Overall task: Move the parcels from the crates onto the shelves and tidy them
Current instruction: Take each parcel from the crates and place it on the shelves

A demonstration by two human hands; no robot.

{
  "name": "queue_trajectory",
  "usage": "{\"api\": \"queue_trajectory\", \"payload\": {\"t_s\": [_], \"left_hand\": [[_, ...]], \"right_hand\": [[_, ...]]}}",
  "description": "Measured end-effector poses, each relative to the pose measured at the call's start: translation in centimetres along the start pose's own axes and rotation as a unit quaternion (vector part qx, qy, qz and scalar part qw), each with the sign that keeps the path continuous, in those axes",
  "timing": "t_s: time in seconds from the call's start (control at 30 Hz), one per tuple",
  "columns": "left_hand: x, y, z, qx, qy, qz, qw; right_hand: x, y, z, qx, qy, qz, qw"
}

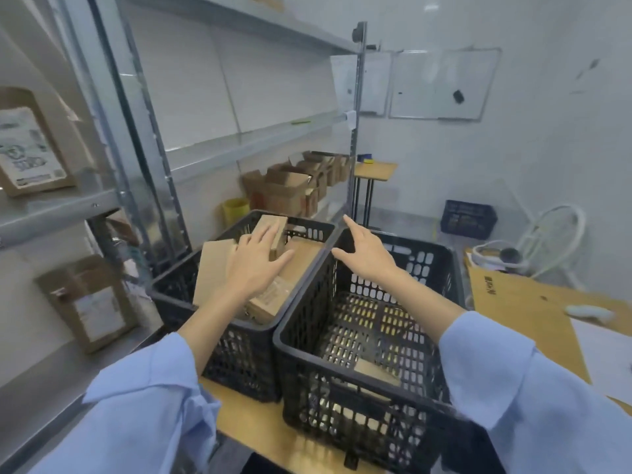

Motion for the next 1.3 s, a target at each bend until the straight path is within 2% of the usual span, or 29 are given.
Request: {"api": "queue_trajectory", "payload": {"t_s": [0.13,0.3,0.43,0.57,0.7,0.9,1.2,1.3], "left_hand": [[2.4,3.1,-0.7,-0.012,0.013,0.021,1.000],[3.4,10.0,-4.5,-0.034,0.092,0.095,0.991],[2.9,17.1,-7.0,-0.036,0.161,0.178,0.970],[2.2,23.6,-8.3,-0.047,0.192,0.267,0.943],[0.9,28.3,-8.8,-0.029,0.229,0.311,0.922],[-1.4,33.8,-8.9,-0.035,0.201,0.383,0.901],[-5.3,37.5,-6.7,-0.050,0.082,0.493,0.865],[-5.9,37.6,-5.9,-0.064,0.034,0.513,0.855]], "right_hand": [[2.3,1.5,-3.3,0.004,0.021,0.015,1.000],[1.5,4.6,-7.5,0.020,0.063,0.040,0.997],[-1.8,7.8,-12.2,0.013,0.122,0.057,0.991],[-6.2,11.3,-17.2,0.024,0.206,0.091,0.974],[-8.9,13.9,-20.2,0.037,0.273,0.122,0.954],[-9.8,15.8,-22.5,0.033,0.315,0.149,0.937],[-13.0,18.6,-24.3,0.063,0.409,0.208,0.886],[-14.1,19.1,-24.7,0.081,0.458,0.199,0.863]]}}
Point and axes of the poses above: each hand's wrist, its own x-axis towards the middle knuckle, its own y-axis out of the palm, z = x × y, the point moved 9 cm from there along x, towards the middle knuckle, and after that the axes turned 1 degree about x, right-handed, at the moved point
